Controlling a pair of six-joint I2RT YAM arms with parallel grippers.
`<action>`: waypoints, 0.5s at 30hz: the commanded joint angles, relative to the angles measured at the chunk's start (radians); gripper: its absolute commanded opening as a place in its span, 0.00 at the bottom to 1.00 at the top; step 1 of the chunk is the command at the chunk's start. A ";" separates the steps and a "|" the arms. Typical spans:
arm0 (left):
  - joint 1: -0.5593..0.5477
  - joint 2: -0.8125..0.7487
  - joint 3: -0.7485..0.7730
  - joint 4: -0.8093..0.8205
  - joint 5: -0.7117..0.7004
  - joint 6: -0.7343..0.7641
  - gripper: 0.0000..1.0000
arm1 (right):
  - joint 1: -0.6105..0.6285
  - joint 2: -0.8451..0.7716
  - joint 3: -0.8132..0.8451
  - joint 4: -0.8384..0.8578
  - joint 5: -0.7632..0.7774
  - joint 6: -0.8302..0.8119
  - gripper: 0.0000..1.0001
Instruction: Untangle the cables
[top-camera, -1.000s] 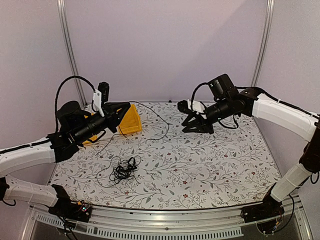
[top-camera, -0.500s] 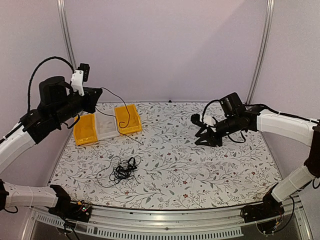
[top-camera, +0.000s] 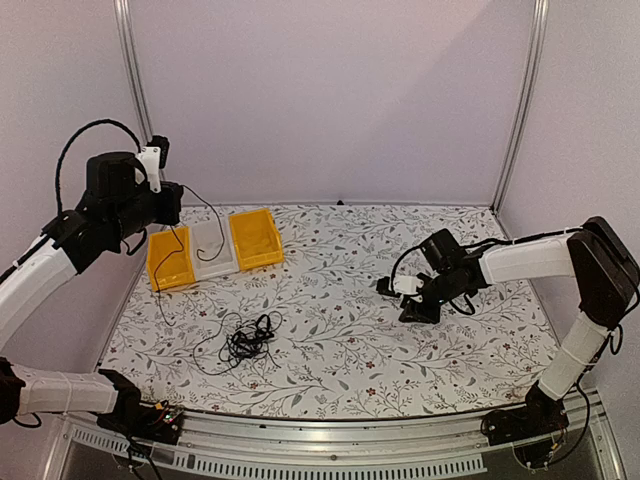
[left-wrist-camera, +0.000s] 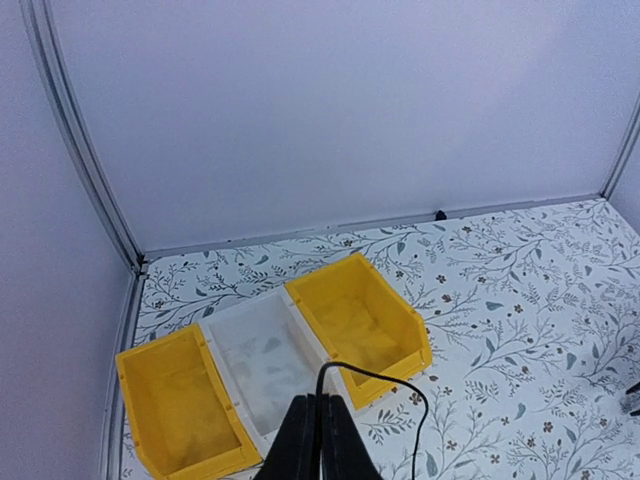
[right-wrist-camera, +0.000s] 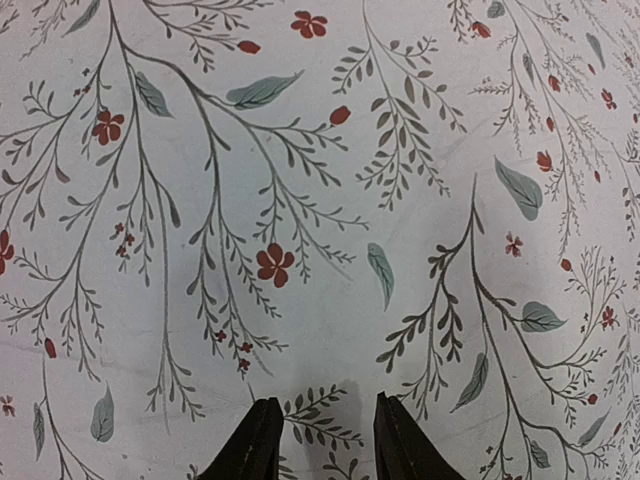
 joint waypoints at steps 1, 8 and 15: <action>0.076 0.020 0.013 0.038 0.003 0.035 0.00 | 0.054 0.039 0.008 0.013 0.104 -0.052 0.37; 0.212 0.078 0.050 0.071 0.072 0.061 0.00 | 0.090 0.061 0.023 -0.008 0.073 -0.041 0.40; 0.308 0.156 0.107 0.078 0.092 0.062 0.00 | 0.080 -0.062 0.095 -0.038 -0.028 0.039 0.44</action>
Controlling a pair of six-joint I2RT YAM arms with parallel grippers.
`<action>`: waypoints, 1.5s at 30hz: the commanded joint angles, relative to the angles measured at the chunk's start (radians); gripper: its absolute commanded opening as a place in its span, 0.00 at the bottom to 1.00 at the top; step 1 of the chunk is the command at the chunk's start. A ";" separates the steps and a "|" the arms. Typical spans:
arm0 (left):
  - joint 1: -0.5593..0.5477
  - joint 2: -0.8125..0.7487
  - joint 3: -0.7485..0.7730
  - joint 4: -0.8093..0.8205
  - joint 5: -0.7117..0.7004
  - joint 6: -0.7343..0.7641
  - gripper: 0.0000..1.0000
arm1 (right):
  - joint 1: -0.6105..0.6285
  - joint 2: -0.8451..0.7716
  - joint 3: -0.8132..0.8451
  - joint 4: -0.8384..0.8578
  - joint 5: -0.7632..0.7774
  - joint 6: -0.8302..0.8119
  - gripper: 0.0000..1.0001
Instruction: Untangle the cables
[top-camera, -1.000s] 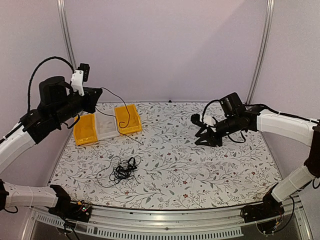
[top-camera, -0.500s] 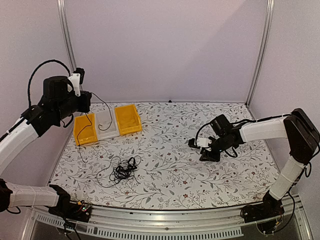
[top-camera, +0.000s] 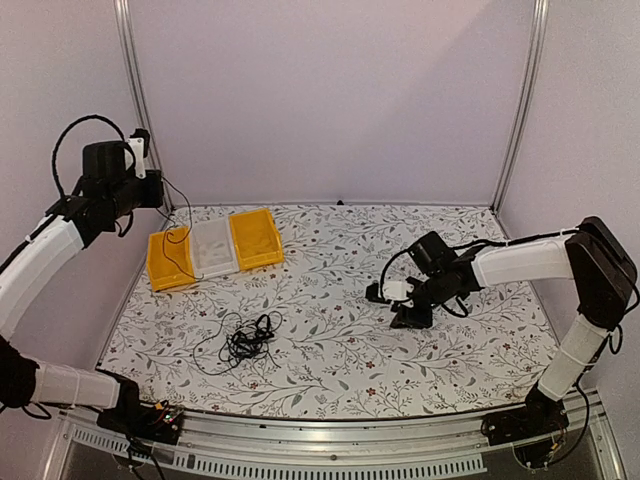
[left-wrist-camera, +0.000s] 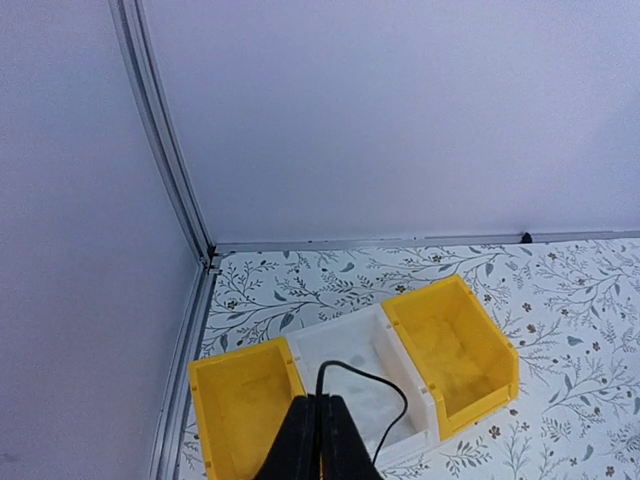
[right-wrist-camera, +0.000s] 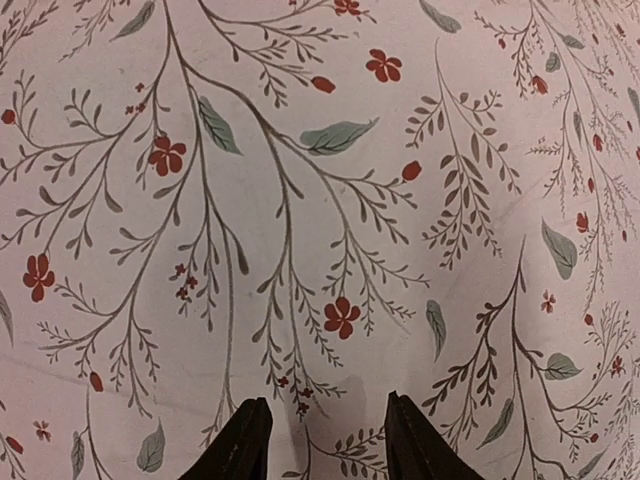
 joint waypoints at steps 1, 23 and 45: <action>0.060 0.040 0.049 0.038 0.025 0.013 0.00 | -0.024 -0.148 0.101 -0.025 -0.107 0.084 0.45; 0.187 0.191 0.165 0.151 0.093 0.005 0.00 | -0.285 -0.352 0.001 0.119 -0.278 0.218 0.54; 0.249 0.307 0.105 0.205 0.065 0.049 0.00 | -0.285 -0.306 -0.008 0.105 -0.268 0.169 0.55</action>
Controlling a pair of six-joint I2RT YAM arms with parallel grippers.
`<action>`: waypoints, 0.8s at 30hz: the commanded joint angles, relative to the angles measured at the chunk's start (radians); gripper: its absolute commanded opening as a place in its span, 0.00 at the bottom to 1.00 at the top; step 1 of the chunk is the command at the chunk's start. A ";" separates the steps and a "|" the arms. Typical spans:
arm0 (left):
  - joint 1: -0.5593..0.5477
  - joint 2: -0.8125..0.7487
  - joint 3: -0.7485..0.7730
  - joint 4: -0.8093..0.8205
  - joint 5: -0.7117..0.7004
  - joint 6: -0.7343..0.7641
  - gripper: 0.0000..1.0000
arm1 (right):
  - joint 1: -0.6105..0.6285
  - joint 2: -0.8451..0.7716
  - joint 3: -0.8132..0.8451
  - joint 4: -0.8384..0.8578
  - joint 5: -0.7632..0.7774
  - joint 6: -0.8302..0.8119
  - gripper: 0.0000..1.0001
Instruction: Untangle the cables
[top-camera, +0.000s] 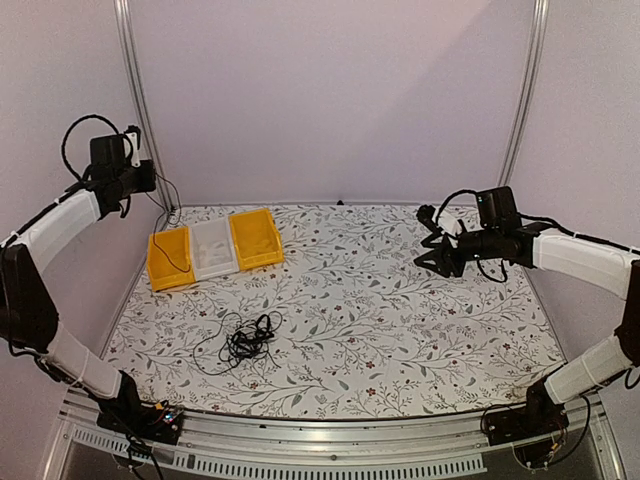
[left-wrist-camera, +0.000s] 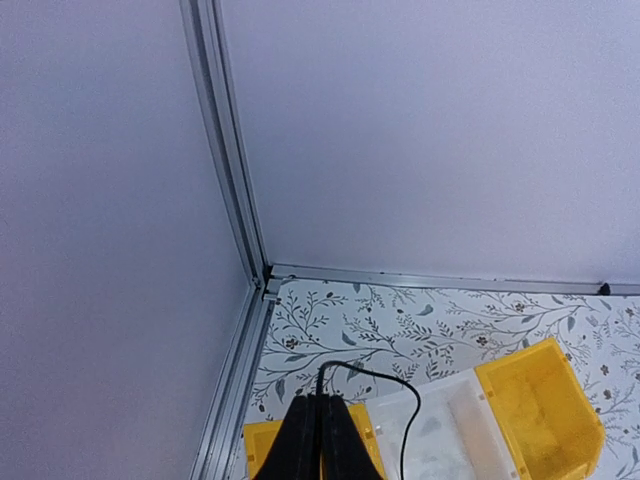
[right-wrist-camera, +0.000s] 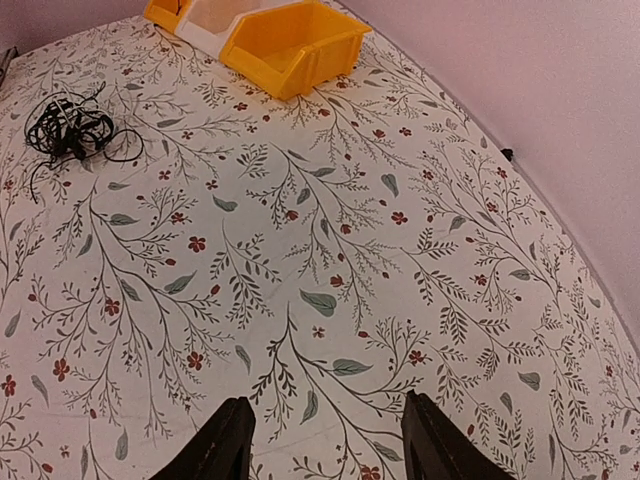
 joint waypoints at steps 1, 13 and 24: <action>0.029 -0.004 -0.052 0.027 -0.010 0.022 0.00 | 0.003 0.016 -0.009 0.001 0.008 -0.018 0.55; 0.063 -0.009 -0.159 0.028 0.025 0.009 0.00 | 0.003 0.037 -0.006 -0.017 0.005 -0.038 0.55; 0.062 0.001 -0.255 0.023 0.020 0.005 0.00 | 0.004 0.063 0.001 -0.036 -0.001 -0.054 0.55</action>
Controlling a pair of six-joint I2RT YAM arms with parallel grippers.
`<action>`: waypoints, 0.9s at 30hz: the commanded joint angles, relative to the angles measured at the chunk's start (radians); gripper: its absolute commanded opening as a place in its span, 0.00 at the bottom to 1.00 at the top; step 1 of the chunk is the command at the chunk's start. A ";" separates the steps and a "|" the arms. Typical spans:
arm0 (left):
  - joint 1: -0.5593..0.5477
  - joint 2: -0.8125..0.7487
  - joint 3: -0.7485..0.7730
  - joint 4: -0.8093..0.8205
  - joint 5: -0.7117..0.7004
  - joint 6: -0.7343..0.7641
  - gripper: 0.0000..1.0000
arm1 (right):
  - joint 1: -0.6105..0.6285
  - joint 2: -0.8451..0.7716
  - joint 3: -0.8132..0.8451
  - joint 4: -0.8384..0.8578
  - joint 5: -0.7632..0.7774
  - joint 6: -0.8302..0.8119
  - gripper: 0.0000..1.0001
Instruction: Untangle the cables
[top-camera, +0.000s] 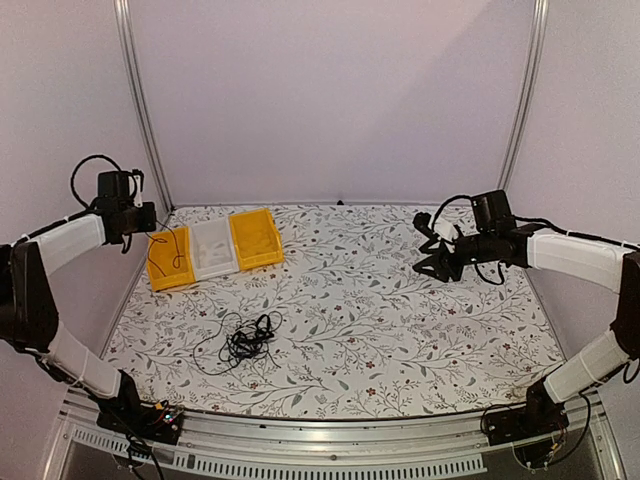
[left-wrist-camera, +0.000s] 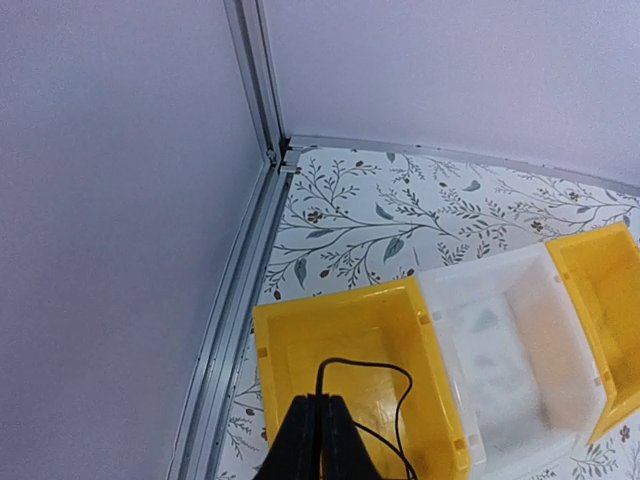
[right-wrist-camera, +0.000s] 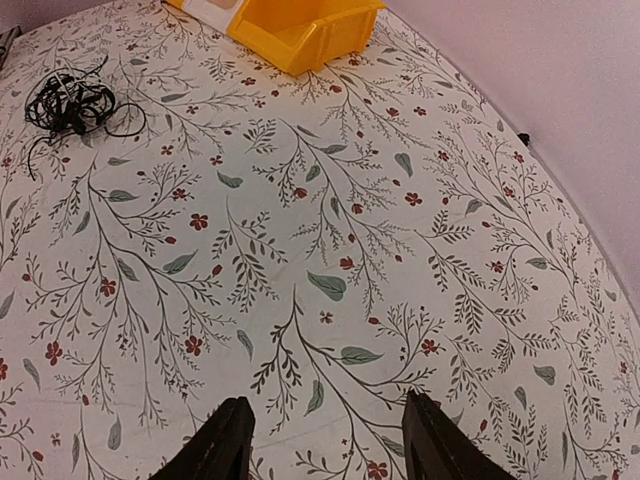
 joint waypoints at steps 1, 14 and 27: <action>0.007 0.011 -0.022 0.019 0.020 -0.007 0.00 | 0.003 0.019 0.001 -0.026 0.001 -0.015 0.55; 0.003 0.236 0.070 -0.032 0.112 -0.087 0.00 | 0.003 0.029 -0.002 -0.030 0.018 -0.031 0.56; 0.000 0.318 0.095 -0.060 0.095 -0.119 0.00 | 0.004 0.046 -0.001 -0.038 0.027 -0.044 0.56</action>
